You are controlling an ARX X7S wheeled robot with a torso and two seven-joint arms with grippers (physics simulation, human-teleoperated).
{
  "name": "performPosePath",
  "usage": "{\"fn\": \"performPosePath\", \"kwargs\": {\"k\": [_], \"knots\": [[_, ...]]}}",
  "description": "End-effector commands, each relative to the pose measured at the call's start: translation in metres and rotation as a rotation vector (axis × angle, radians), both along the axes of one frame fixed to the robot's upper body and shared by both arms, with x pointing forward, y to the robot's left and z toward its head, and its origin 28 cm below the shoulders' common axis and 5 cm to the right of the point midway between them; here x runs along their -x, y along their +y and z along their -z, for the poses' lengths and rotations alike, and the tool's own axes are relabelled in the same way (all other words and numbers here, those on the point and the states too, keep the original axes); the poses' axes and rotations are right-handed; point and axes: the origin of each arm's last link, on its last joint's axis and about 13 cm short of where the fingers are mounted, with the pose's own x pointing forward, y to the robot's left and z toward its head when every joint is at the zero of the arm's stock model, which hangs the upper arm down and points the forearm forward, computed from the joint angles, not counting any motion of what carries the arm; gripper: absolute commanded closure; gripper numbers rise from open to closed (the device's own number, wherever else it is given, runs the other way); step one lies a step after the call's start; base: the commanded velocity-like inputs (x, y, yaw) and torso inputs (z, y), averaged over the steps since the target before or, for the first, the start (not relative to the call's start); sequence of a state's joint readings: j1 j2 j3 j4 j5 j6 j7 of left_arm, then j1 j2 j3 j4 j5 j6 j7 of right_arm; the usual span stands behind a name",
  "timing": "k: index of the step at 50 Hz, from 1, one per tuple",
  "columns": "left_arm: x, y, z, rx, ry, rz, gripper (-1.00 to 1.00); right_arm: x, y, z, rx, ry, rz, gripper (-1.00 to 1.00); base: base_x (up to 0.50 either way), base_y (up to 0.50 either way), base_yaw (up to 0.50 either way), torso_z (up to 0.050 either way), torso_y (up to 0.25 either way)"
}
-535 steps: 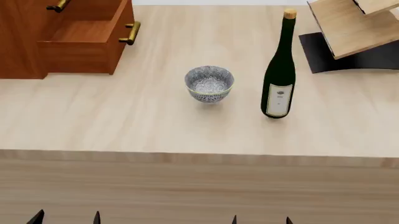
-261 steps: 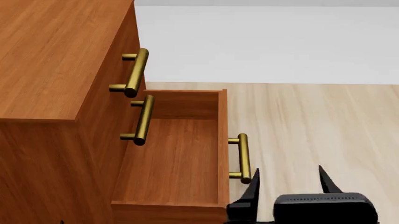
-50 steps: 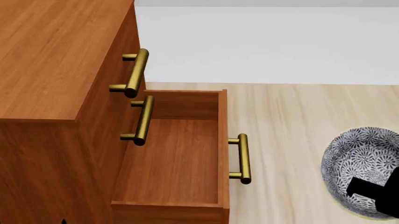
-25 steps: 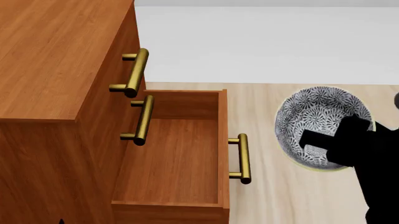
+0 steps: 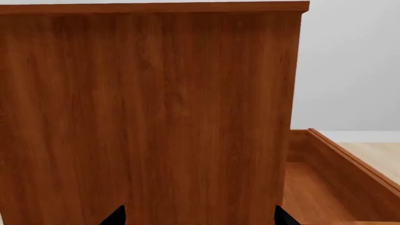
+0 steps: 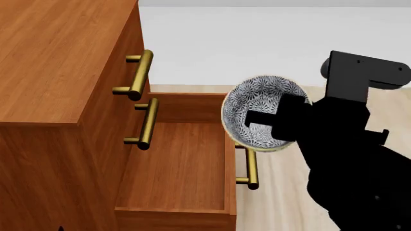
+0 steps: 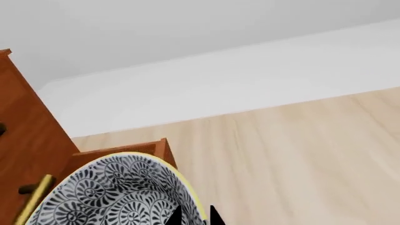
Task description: Put the bowl in the bottom drawer of the cabinet.
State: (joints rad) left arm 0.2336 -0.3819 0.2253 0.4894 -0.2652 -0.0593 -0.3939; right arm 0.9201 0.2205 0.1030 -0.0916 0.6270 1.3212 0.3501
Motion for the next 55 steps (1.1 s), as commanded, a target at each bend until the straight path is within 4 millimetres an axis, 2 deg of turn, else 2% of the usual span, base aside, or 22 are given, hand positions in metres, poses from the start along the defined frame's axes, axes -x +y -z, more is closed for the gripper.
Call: {"fn": "performPosePath", "kwargs": {"k": [1,11,33,46,55], "knots": [[0.000,0.001,0.000,0.000,0.000,-0.004,-1.00,-0.026,0.017,0.003,0.005,0.033,-0.050,1.00,0.00,0.00,0.00,0.000,0.000],[0.001,0.001,0.000,-0.006,0.003,-0.008,-1.00,-0.047,0.035,0.012,0.047,0.069,-0.084,1.00,0.00,0.00,0.00,0.000,0.000],[0.000,0.002,-0.003,-0.003,-0.002,-0.009,-1.00,-0.077,0.068,0.032,0.098,0.130,-0.140,1.00,0.00,0.00,0.00,0.000,0.000],[0.000,0.002,-0.002,-0.001,0.002,-0.013,-1.00,-0.090,0.079,0.043,0.120,0.153,-0.158,1.00,0.00,0.00,0.00,0.000,0.000],[0.000,0.003,-0.001,-0.002,0.004,-0.016,-1.00,-0.092,0.089,0.054,0.130,0.175,-0.180,1.00,0.00,0.00,0.00,0.000,0.000]]}}
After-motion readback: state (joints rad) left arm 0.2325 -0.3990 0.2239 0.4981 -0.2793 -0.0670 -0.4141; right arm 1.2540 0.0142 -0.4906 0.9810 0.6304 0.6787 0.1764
